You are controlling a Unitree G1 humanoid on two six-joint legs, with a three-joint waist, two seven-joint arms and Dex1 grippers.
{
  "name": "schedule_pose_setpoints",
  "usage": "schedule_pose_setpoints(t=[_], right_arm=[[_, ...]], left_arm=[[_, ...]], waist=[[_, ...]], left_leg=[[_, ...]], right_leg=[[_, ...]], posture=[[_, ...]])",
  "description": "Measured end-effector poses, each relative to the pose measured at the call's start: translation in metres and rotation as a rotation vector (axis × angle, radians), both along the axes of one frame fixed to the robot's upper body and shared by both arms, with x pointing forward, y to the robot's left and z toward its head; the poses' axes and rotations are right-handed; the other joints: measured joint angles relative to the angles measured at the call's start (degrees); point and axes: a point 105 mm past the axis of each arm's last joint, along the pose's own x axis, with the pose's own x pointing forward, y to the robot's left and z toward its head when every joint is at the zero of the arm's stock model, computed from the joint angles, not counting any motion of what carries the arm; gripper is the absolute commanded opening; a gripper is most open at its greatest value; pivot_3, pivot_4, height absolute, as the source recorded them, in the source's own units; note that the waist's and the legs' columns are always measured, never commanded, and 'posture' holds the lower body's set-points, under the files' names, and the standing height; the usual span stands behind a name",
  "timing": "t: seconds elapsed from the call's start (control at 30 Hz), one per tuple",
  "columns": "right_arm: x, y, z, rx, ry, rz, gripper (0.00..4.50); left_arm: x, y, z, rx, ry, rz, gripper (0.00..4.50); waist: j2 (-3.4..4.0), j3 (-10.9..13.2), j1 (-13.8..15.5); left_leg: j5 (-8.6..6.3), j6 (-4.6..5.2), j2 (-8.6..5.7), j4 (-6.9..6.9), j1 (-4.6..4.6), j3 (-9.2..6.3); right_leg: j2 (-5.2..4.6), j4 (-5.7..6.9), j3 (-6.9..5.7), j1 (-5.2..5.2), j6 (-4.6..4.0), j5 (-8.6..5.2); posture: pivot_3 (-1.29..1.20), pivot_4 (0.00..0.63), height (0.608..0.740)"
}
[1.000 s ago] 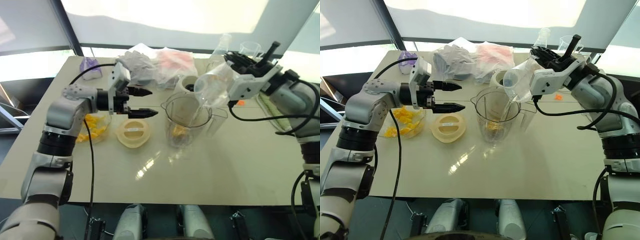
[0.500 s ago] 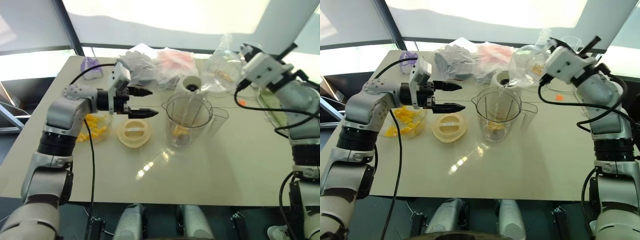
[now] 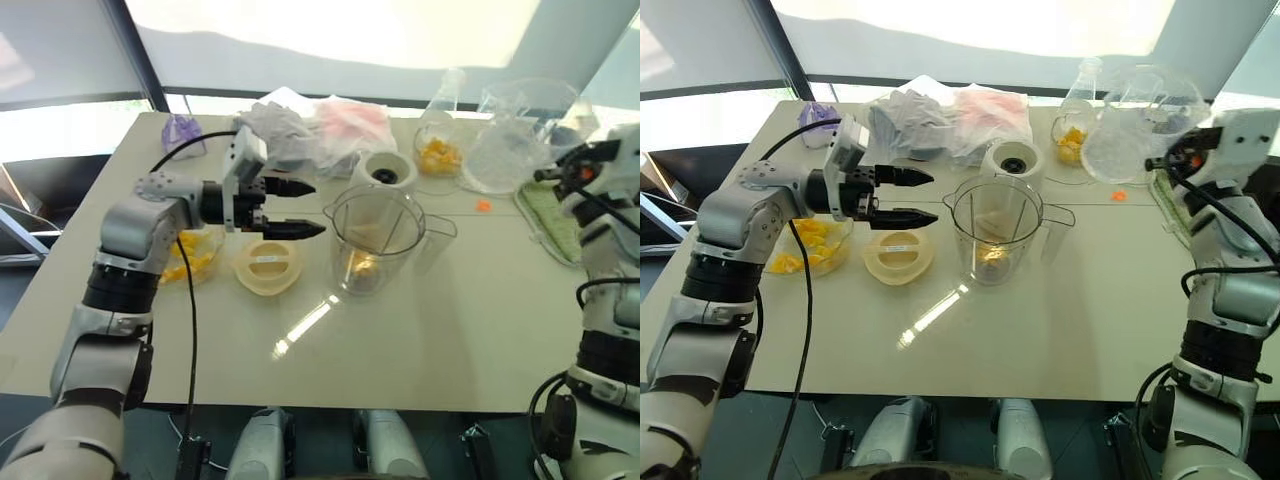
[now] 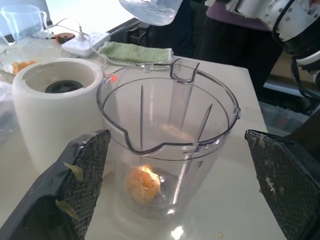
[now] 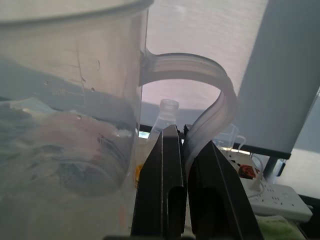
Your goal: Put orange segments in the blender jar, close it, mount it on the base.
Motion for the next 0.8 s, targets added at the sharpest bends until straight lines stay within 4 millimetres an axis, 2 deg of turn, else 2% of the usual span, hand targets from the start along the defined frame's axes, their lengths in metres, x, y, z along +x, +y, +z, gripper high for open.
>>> schedule_pose_setpoints(t=[0.17,0.27,0.37,0.53,0.63,0.8], right_arm=[[-0.020,-0.026,-0.045,0.040,0.114,-0.117,0.04],[-0.031,-0.034,-0.078,0.091,0.182,-0.175,0.04],[-0.037,-0.040,-0.099,0.113,0.226,-0.221,0.04],[-0.041,-0.057,-0.130,0.120,0.284,-0.304,0.04],[-0.040,-0.065,-0.150,0.122,0.322,-0.352,0.04],[-0.029,-0.063,-0.177,0.104,0.372,-0.383,0.04]], left_arm=[[-0.006,-0.011,0.005,-0.059,0.029,-0.029,4.50],[-0.004,-0.015,0.008,-0.106,0.054,-0.006,4.50],[-0.008,-0.018,0.008,-0.106,0.061,-0.014,4.50],[-0.015,-0.014,-0.005,-0.081,0.093,-0.015,4.50],[-0.017,-0.013,-0.005,-0.072,0.089,-0.017,4.50],[-0.022,-0.013,-0.005,-0.060,0.081,-0.017,4.50]], waist=[[0.00,0.0,-0.1],[0.01,0.0,-0.2],[0.04,0.0,-0.6],[0.05,0.0,-0.4],[0.05,0.0,-0.4],[0.06,0.0,-0.6]], left_leg=[[0.00,0.00,-0.03,0.00,0.01,0.01],[0.00,0.00,-0.02,0.00,0.04,0.00],[0.00,0.00,-0.01,0.00,0.10,0.05],[0.01,-0.02,-0.01,0.00,0.14,0.03],[0.02,-0.02,-0.01,0.00,0.12,0.05],[0.02,-0.02,-0.02,-0.01,0.12,0.07]], right_leg=[[-0.02,-0.01,0.02,0.01,0.00,0.00],[0.01,0.03,0.03,0.01,0.00,0.00],[0.03,0.06,0.09,0.01,0.00,-0.01],[0.07,0.08,0.12,0.02,-0.19,-0.11],[0.06,0.05,0.14,0.03,-0.19,-0.11],[0.06,0.03,0.20,0.03,-0.18,-0.11]], posture=[[0.00,0.150,0.740],[0.00,0.150,0.740],[0.00,0.150,0.740],[0.00,0.150,0.740],[0.00,0.150,0.740],[0.00,0.150,0.740]])
